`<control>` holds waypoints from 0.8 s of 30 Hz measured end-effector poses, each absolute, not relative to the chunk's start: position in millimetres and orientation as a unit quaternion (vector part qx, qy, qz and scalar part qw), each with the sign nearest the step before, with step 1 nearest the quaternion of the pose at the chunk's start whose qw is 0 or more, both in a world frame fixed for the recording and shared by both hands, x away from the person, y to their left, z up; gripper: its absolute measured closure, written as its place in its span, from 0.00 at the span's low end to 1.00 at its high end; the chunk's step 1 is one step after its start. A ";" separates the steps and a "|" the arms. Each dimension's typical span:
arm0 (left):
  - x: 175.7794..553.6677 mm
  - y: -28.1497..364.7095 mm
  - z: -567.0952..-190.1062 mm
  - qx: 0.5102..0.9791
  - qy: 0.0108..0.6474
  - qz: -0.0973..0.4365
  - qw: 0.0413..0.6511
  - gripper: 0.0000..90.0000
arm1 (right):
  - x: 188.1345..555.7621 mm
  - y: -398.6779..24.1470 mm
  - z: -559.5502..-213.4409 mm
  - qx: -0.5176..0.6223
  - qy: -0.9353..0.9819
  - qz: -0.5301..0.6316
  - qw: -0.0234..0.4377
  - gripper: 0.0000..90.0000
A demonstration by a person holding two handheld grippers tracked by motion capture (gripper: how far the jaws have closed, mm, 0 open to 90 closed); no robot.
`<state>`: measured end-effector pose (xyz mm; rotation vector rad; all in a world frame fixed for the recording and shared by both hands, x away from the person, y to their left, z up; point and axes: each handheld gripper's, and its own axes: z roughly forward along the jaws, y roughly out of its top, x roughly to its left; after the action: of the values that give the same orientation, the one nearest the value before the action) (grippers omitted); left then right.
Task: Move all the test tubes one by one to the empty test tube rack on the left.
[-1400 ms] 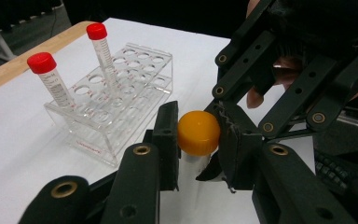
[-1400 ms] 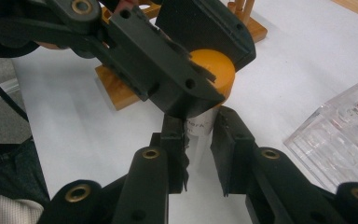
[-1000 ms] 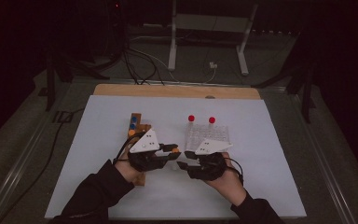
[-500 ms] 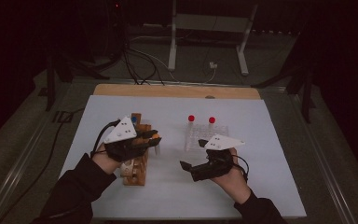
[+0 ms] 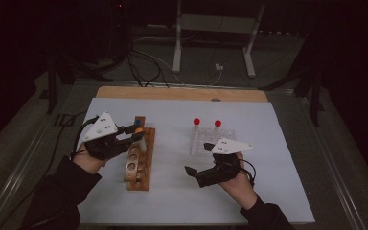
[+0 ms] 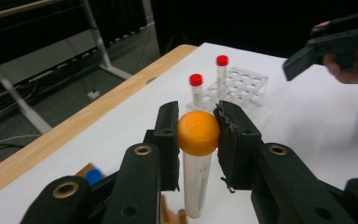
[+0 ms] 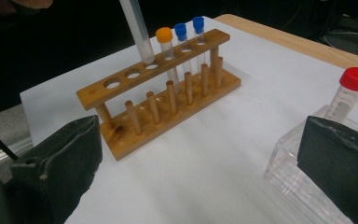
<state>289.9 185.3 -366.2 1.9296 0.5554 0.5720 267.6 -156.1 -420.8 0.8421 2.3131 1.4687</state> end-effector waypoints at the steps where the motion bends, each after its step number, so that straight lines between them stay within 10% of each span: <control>1: 290.5 187.7 -367.0 0.799 0.233 0.239 0.501 0.80 | 267.4 -156.0 -420.7 0.290 0.800 0.507 0.138 0.00; 24: 312.5 204.6 -423.2 0.801 0.293 0.218 0.474 0.80 | 266.0 -158.1 -419.5 0.288 0.796 0.514 0.140 0.00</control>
<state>312.5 204.6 -423.2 1.9595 0.7161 0.5326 266.0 -158.1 -419.5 0.8334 2.2992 1.4853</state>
